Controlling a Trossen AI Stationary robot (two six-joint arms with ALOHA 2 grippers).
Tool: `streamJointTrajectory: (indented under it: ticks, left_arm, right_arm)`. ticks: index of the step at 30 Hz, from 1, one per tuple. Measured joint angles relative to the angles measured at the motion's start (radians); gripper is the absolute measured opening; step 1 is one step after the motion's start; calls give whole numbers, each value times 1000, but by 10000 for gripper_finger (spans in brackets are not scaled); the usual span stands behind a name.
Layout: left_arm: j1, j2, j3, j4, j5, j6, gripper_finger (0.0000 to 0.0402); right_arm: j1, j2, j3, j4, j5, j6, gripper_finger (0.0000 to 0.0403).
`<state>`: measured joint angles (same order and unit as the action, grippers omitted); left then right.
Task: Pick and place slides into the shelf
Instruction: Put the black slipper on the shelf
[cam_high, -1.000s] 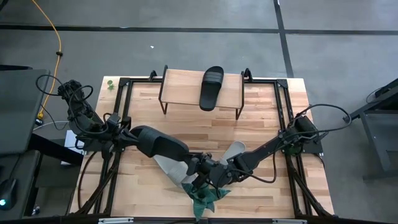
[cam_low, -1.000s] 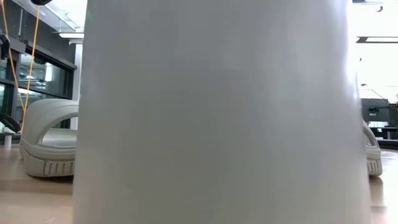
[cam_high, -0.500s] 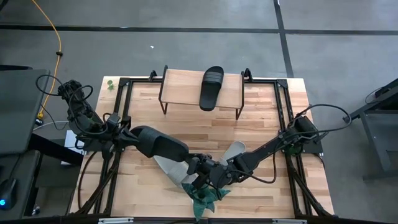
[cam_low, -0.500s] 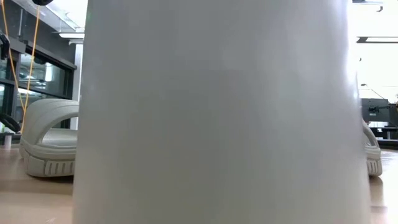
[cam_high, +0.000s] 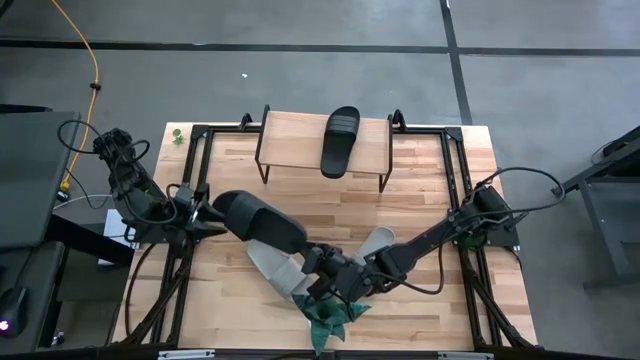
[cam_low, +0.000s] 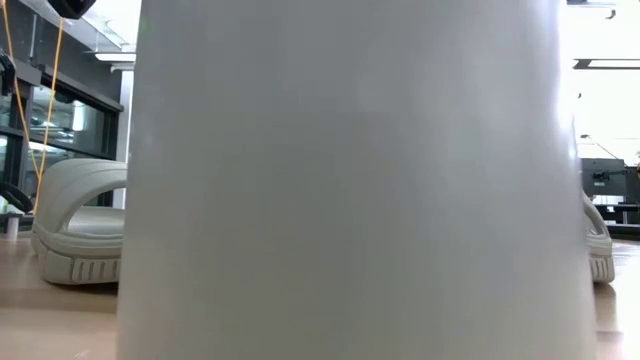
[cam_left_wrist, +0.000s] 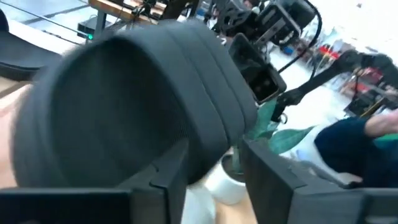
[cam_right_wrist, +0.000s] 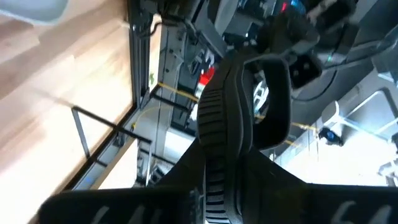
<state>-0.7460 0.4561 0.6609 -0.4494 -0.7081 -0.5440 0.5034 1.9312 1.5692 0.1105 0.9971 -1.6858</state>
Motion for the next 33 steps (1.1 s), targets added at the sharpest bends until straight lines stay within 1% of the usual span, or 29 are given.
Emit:
streamJointTrajectory:
  ticks: [4,7,13,15,22,24,29,33]
  left_arm:
    - [0,0,0,-11,-48,36,173]
    - [0,0,0,-11,-63,60,193]
    - [0,0,0,-11,-73,105,214]
    - [0,0,0,-11,-71,137,216]
    - [0,3,0,-10,-71,219,209]
    - [0,9,0,-11,-76,226,205]
    - [0,33,0,-10,-140,226,193]
    - [0,56,0,-10,-142,226,185]
  right_arm:
    - [-1,0,0,0,46,-5,24]
    - [0,0,0,-1,67,0,24]
    - [-11,0,0,0,141,61,24]
    - [-23,0,0,-4,178,91,24]
    - [-70,0,0,-27,198,190,23]
    - [-86,0,0,-52,202,238,23]
    - [-133,0,0,-153,231,385,23]
    - [-168,0,0,-213,236,503,23]
